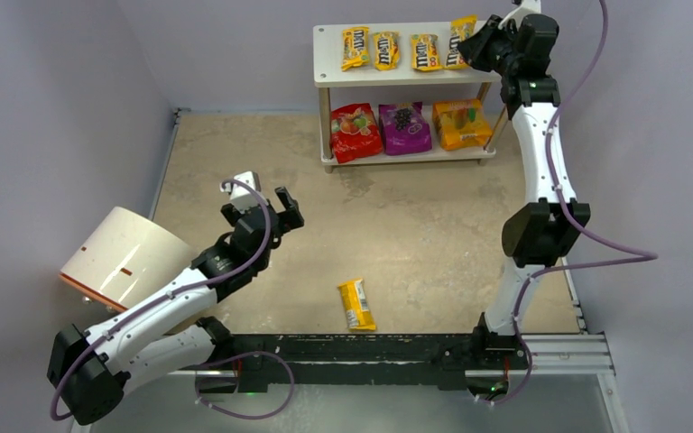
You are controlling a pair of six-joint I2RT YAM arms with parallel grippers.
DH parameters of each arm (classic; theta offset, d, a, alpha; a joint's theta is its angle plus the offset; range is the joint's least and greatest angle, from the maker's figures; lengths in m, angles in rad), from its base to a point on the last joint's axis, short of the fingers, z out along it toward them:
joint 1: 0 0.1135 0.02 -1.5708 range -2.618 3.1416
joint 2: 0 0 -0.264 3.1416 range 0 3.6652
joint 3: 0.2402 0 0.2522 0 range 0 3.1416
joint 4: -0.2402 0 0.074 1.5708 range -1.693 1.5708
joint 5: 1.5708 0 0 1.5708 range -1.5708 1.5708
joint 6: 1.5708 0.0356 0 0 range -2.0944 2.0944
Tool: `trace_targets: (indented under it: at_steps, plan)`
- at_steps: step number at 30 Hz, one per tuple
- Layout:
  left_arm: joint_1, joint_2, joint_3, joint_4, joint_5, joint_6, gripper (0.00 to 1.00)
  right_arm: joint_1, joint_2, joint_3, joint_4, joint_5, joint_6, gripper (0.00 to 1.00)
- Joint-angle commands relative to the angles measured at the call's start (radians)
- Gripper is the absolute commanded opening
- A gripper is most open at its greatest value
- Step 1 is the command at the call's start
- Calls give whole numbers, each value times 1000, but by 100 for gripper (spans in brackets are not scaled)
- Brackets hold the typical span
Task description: Place and organize the candy bags onto the shelf
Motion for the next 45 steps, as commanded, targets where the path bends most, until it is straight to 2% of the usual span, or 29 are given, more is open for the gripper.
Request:
trace_targets:
  at_steps: [1, 5, 9, 16, 22, 25, 30, 35, 38, 43, 45]
  plan:
    - [10, 13, -7, 32, -18, 31, 100, -11, 9, 58, 15, -5, -24, 19]
    - [14, 27, -2, 35, -8, 39, 100, -18, 50, 91, 13, -9, -28, 24]
    - [16, 32, -6, 49, -3, 34, 100, -27, 85, 104, 58, -13, -35, 34]
    - [19, 29, -19, 86, 18, 42, 100, -39, 158, 191, 50, -31, -54, 37]
    - [20, 40, -18, 99, 43, 53, 100, -54, 180, 212, 50, -27, -83, 48]
    - [21, 45, -19, 107, 54, 59, 100, -64, 182, 225, 46, -17, -95, 50]
    - [21, 58, -17, 124, 74, 64, 100, -78, 177, 276, 32, -16, -99, 63]
    - [20, 73, -13, 135, 114, 59, 100, -80, 101, 203, 91, -113, -106, 76]
    - [21, 75, -16, 139, 144, 52, 100, -79, 68, 172, 43, -121, -130, 78]
    - [21, 58, -25, 139, 154, 60, 100, -77, -19, 18, 32, -105, -285, 82]
    - [21, 54, -27, 140, 155, 61, 100, -75, -26, 6, 5, -118, -329, 82]
